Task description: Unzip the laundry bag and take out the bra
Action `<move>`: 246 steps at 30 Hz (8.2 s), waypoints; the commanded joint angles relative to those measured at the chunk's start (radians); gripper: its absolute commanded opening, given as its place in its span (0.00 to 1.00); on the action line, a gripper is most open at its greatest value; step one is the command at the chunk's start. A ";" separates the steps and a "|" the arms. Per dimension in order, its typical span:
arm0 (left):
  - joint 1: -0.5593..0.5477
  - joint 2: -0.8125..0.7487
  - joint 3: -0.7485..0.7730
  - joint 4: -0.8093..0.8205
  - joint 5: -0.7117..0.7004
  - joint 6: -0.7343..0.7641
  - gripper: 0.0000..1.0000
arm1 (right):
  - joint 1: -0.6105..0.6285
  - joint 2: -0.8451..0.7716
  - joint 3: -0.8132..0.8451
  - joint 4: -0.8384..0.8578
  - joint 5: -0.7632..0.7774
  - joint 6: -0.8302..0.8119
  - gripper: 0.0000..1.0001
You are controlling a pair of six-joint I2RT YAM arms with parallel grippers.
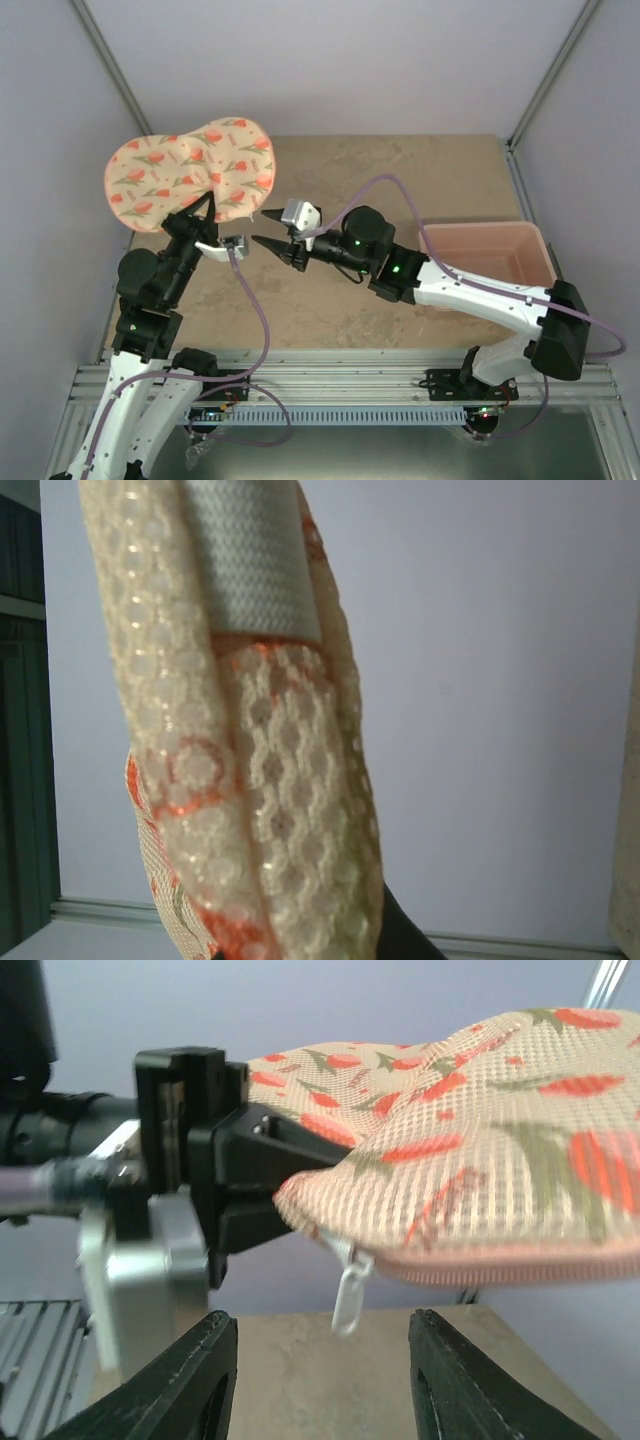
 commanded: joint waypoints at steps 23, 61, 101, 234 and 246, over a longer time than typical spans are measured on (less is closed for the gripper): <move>0.002 -0.011 0.005 -0.011 0.003 0.091 0.00 | 0.032 0.074 0.088 0.012 0.117 0.058 0.02; 0.002 -0.027 -0.209 -0.536 0.546 -0.618 0.23 | -0.174 -0.040 -0.127 -0.228 -0.499 0.161 0.00; 0.002 -0.027 -0.003 -0.599 0.534 -0.691 0.02 | -0.082 0.011 -0.085 -0.173 -0.321 0.293 0.01; 0.002 -0.021 -0.053 -0.627 0.528 -0.713 0.10 | -0.160 0.179 0.224 -0.835 -0.617 0.146 0.01; 0.002 -0.070 -0.069 -0.655 0.506 -0.647 0.00 | -0.362 0.123 0.083 -0.885 -0.600 0.150 0.01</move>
